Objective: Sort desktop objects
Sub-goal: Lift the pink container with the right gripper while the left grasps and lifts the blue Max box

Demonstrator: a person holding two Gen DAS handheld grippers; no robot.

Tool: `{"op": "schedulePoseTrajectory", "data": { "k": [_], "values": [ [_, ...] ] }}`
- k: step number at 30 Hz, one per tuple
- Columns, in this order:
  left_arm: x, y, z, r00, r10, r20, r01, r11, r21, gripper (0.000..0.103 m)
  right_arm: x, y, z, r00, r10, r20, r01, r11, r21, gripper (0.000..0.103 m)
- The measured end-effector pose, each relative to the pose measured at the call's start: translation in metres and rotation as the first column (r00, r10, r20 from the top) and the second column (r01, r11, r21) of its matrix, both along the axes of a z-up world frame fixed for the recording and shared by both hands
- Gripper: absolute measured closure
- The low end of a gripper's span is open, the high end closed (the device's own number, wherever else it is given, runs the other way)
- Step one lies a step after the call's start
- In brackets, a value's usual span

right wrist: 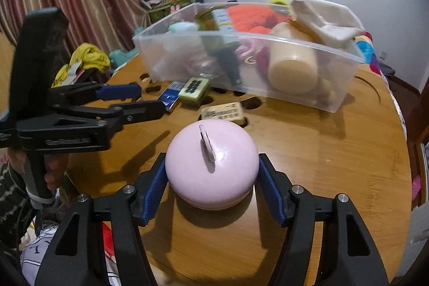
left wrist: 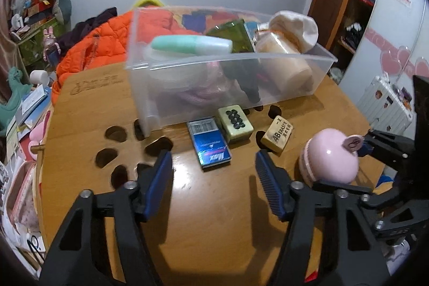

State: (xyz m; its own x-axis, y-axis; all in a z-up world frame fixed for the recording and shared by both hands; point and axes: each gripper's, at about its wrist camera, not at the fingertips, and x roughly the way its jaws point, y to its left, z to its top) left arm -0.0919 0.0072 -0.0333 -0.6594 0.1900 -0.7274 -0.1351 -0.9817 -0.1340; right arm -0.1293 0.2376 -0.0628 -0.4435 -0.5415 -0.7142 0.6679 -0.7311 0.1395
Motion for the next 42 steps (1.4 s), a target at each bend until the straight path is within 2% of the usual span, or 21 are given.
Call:
{"op": "schedulePoseTrajectory", "data": {
  "k": [3,6,9,11,16,21,24,29,42],
  "values": [
    [-0.015,0.007,-0.005,0.999,-0.017,0.041,0.018,1.000,-0.025,0.056,-0.001,0.007,0.002,1.000,-0.006,0.004,0.006,1.000,-0.023,0.042],
    [-0.020,0.012,-0.006,0.999,-0.008,0.032,0.010,0.998,-0.065,0.066,0.001,0.011,0.004,1.000,-0.006,0.002,0.006,0.999,-0.041,0.042],
    [-0.019,0.013,-0.006,1.000,-0.007,0.027,0.009,0.998,-0.060,0.068,0.000,0.015,0.007,1.000,-0.009,0.004,0.009,0.998,-0.060,0.042],
    [-0.015,0.014,-0.008,1.000,-0.002,0.014,0.003,0.998,-0.071,0.074,-0.002,0.013,0.008,1.000,-0.013,0.007,0.014,0.997,-0.070,0.042],
    [-0.006,0.007,-0.008,1.000,0.014,0.020,-0.014,1.000,-0.026,0.076,-0.004,0.018,0.010,1.000,-0.027,0.011,0.028,0.997,-0.079,0.042],
    [0.004,0.000,-0.007,1.000,0.026,0.012,-0.026,1.000,-0.016,0.076,-0.004,0.022,0.013,0.999,-0.039,0.006,0.039,0.996,-0.080,0.042],
    [0.015,-0.005,-0.002,0.999,0.038,-0.013,-0.038,0.999,-0.012,0.077,-0.007,0.022,0.016,0.999,-0.047,-0.002,0.046,0.995,-0.084,0.042],
    [0.026,-0.012,0.009,0.998,0.049,-0.046,-0.047,0.998,0.039,0.077,-0.011,0.025,0.024,0.998,-0.066,-0.013,0.065,0.994,-0.086,0.042],
    [0.032,-0.020,0.046,0.986,0.057,-0.158,-0.043,0.995,0.089,0.077,-0.024,0.027,0.063,0.991,-0.096,-0.095,0.087,0.992,-0.092,0.042]
  ]
}}
